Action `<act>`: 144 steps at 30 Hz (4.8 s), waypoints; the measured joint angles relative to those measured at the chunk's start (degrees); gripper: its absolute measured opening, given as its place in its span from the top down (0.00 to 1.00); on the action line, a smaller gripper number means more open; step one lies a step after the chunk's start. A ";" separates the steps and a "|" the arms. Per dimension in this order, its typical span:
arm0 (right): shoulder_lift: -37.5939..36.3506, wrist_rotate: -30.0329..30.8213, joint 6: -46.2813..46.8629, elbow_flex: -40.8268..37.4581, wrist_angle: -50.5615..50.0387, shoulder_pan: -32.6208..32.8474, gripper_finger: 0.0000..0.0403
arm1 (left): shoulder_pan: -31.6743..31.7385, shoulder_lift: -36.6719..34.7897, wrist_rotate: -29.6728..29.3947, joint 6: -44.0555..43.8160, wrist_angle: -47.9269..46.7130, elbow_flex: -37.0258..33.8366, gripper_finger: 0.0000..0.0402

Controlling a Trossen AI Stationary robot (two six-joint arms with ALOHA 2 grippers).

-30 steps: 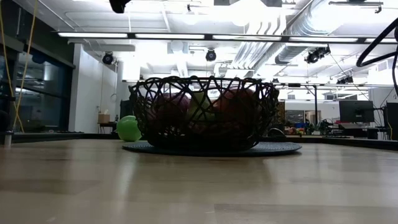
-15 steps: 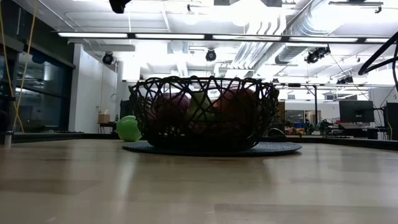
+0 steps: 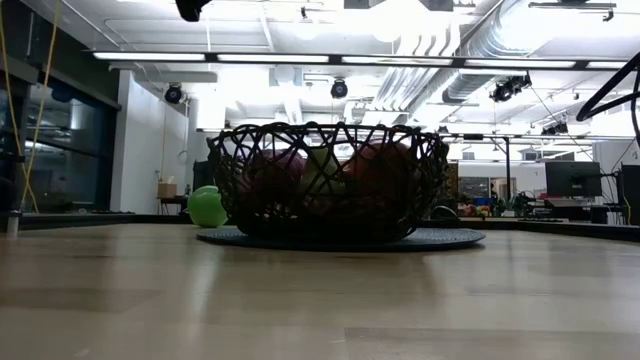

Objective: Build produce basket
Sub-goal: Put the red apple into basket, then put the green apple into basket

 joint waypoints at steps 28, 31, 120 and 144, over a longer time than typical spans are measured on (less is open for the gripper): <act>-9.56 5.34 -19.92 10.96 -3.69 -2.73 0.39 | 0.02 0.00 -1.27 -0.52 0.00 0.00 0.03; -11.72 10.17 -26.16 12.99 -0.93 -5.07 0.39 | 0.00 -0.01 -0.90 -1.35 0.07 0.02 0.03; -3.02 18.80 -110.13 23.90 42.14 -53.48 0.39 | 10.78 9.98 -18.89 -8.53 -29.72 13.58 0.03; -3.02 18.80 -108.00 23.88 42.08 -53.48 0.39 | 28.05 38.47 -14.65 -2.95 -42.34 14.82 0.02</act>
